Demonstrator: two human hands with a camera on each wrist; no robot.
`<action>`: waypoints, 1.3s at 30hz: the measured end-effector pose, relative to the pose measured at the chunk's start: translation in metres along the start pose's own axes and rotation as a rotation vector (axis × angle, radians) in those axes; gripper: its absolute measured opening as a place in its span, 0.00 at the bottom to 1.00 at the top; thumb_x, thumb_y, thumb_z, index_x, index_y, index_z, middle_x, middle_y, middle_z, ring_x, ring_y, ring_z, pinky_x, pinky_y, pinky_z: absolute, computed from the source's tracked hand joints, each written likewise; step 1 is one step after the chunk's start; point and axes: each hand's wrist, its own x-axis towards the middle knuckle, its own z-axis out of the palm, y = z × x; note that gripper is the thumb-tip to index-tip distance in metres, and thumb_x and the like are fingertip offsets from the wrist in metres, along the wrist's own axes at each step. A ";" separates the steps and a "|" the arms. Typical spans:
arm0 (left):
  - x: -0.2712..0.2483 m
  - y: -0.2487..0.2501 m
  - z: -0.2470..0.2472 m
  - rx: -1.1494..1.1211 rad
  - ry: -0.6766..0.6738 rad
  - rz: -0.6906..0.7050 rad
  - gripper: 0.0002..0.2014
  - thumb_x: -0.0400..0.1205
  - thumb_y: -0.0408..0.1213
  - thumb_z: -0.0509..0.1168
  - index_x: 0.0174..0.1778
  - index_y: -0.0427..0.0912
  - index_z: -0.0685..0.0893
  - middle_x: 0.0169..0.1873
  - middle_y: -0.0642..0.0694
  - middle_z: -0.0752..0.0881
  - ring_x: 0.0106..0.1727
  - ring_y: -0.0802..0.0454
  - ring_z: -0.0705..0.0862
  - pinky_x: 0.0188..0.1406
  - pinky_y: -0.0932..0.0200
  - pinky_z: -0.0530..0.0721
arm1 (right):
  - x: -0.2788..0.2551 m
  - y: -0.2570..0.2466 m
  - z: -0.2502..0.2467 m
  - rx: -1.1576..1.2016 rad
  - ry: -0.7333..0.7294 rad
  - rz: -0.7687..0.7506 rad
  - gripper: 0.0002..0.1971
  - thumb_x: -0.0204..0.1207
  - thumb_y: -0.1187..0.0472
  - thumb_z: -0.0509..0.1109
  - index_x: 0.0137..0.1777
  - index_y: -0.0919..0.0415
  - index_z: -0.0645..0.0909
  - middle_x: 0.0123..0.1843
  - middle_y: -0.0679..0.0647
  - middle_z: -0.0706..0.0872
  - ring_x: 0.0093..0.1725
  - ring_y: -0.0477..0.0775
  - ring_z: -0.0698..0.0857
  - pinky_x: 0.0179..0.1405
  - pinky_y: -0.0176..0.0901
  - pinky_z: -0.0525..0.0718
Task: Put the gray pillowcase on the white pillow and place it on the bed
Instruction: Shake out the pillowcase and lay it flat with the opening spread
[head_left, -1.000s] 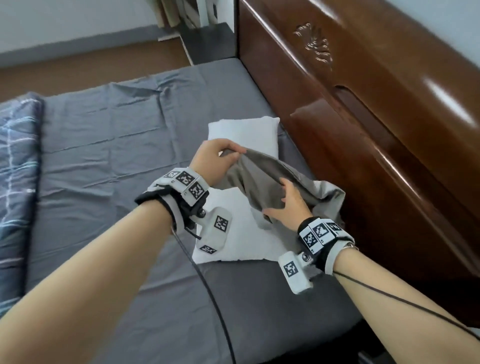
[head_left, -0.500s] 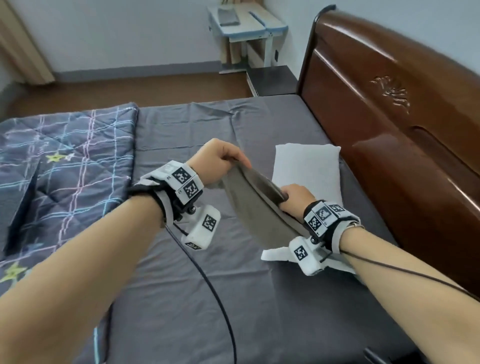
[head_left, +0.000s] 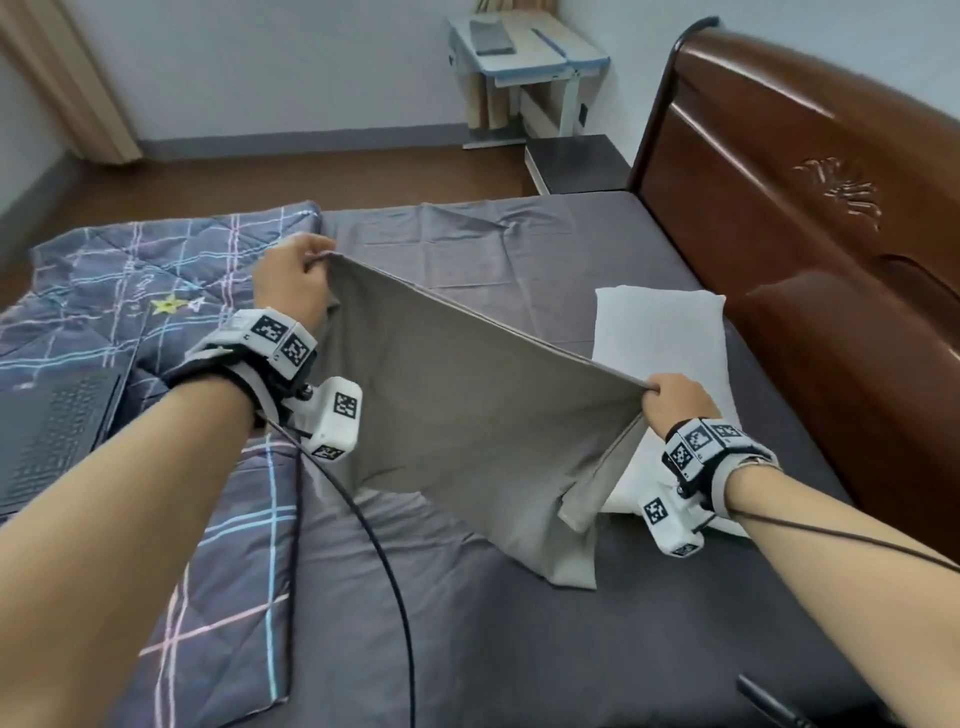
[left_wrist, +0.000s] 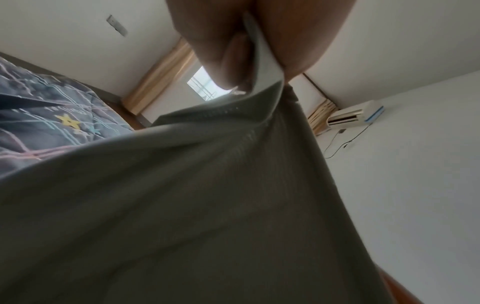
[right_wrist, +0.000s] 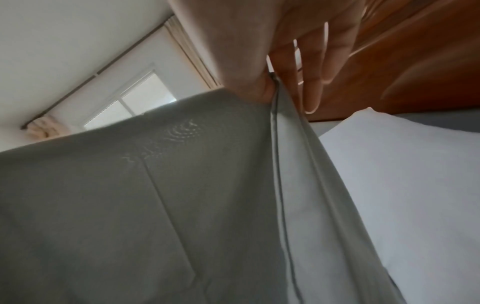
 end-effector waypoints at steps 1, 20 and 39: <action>0.001 -0.006 0.000 0.052 -0.008 0.001 0.15 0.81 0.27 0.57 0.58 0.33 0.85 0.57 0.31 0.87 0.59 0.36 0.83 0.55 0.57 0.78 | 0.003 0.000 0.005 0.070 0.000 0.008 0.13 0.76 0.69 0.57 0.47 0.61 0.85 0.56 0.66 0.86 0.52 0.69 0.82 0.46 0.45 0.75; 0.090 -0.058 0.075 0.174 -0.049 -0.326 0.18 0.86 0.36 0.54 0.62 0.28 0.82 0.60 0.23 0.83 0.62 0.27 0.80 0.61 0.43 0.76 | 0.113 0.005 -0.010 0.007 -0.130 -0.014 0.12 0.67 0.75 0.66 0.31 0.58 0.79 0.52 0.71 0.87 0.55 0.70 0.83 0.45 0.42 0.72; -0.022 0.033 0.182 -0.347 -1.192 -0.248 0.08 0.77 0.40 0.72 0.48 0.52 0.79 0.40 0.57 0.88 0.41 0.65 0.84 0.42 0.70 0.81 | 0.077 -0.128 0.032 0.780 -0.629 -0.189 0.13 0.81 0.64 0.61 0.58 0.67 0.84 0.51 0.61 0.87 0.52 0.55 0.85 0.60 0.52 0.82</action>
